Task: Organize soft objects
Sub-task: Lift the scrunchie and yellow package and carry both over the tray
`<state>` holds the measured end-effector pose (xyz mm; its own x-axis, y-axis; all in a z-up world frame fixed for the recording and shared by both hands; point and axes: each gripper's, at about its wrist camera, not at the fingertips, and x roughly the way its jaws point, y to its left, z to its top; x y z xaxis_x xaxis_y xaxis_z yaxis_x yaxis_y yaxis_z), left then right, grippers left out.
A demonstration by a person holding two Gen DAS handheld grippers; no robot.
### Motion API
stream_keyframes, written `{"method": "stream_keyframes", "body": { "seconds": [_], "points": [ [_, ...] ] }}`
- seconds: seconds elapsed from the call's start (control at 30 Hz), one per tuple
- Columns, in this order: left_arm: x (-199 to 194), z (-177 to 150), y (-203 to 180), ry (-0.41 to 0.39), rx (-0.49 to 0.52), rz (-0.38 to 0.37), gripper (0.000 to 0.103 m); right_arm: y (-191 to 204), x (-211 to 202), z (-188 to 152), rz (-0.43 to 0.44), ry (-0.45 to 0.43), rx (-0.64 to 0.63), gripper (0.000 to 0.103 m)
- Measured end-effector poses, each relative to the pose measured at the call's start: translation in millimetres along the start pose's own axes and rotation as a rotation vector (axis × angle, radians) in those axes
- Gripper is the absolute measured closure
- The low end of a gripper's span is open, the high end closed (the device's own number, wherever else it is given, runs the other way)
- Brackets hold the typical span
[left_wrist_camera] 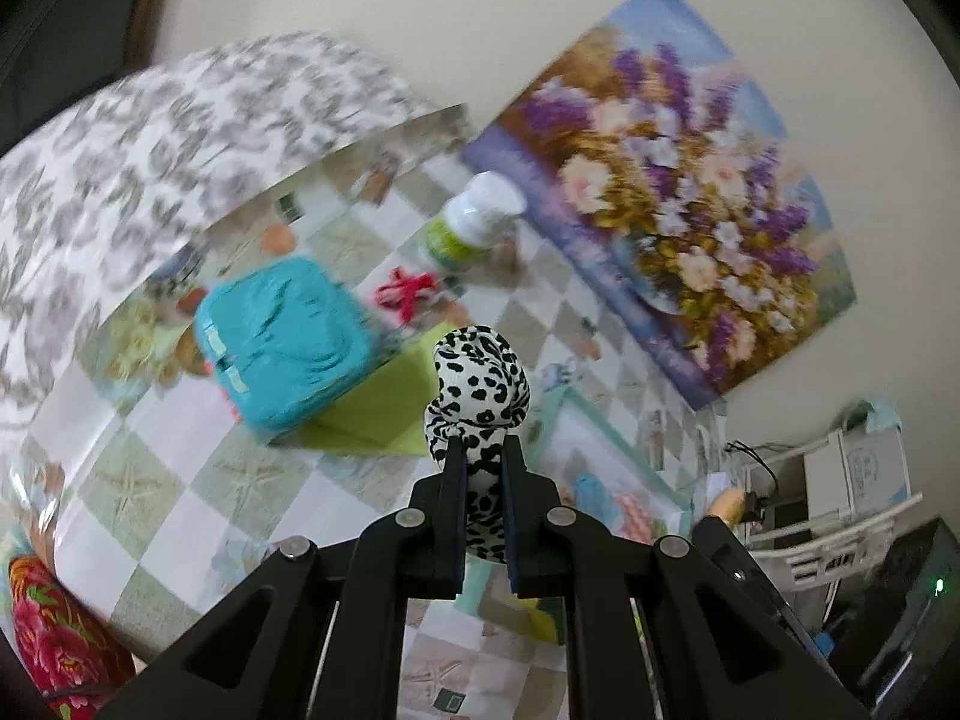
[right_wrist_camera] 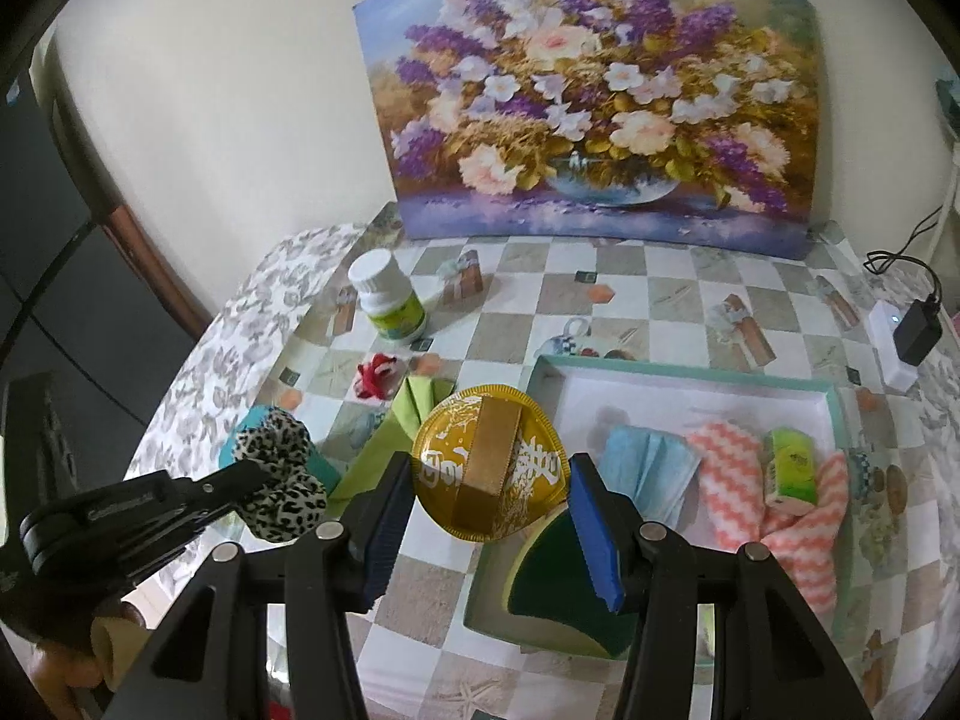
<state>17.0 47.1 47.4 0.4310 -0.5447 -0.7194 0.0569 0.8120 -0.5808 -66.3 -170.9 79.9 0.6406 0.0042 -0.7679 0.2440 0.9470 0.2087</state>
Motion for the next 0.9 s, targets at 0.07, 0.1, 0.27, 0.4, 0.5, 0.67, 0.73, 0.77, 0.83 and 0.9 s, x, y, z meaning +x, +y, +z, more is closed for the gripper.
{"method": "stream_keyframes", "body": {
  "seconds": [0.07,0.1,0.27,0.4,0.5,0.67,0.73,0.77,0.83,0.9],
  "points": [
    [-0.9,-2.2,-12.2,-0.013,0.047,-0.007,0.093,-4.2,-2.7,2.0,-0.008,-0.009,0.01,0.049],
    [-1.1,-4.1,-19.9,-0.019,0.078,-0.011,0.093,-7.0,-3.1,2.7,-0.017,-0.009,0.018,0.049],
    [5.5,-12.2,-49.5,-0.014,0.189,-0.029,0.093,-30.7,9.8,0.5,-0.088,0.048,0.083,0.048],
    [22.0,-19.6,-72.3,0.01,0.269,-0.041,0.093,-55.3,16.6,-1.6,-0.176,0.078,0.13,0.048],
    [34.4,-24.3,-84.9,0.022,0.309,-0.039,0.093,-72.7,17.3,-3.7,-0.208,0.088,0.166,0.048],
    [54.8,-33.3,-105.1,0.031,0.361,-0.034,0.093,-112.7,14.9,-10.1,-0.288,0.112,0.265,0.048],
    [62.6,-38.1,-114.4,0.038,0.385,-0.037,0.093,-125.3,12.6,-12.1,-0.31,0.115,0.293,0.048],
    [68.2,-41.2,-120.4,0.048,0.397,-0.042,0.093,-133.5,10.6,-13.3,-0.319,0.115,0.309,0.048],
    [78.5,-46.0,-130.1,0.068,0.413,-0.046,0.093,-142.8,8.3,-14.2,-0.331,0.115,0.329,0.048],
    [88.6,-49.9,-139.8,0.087,0.425,-0.049,0.093,-152.8,5.6,-15.6,-0.346,0.117,0.351,0.048]
  ]
}}
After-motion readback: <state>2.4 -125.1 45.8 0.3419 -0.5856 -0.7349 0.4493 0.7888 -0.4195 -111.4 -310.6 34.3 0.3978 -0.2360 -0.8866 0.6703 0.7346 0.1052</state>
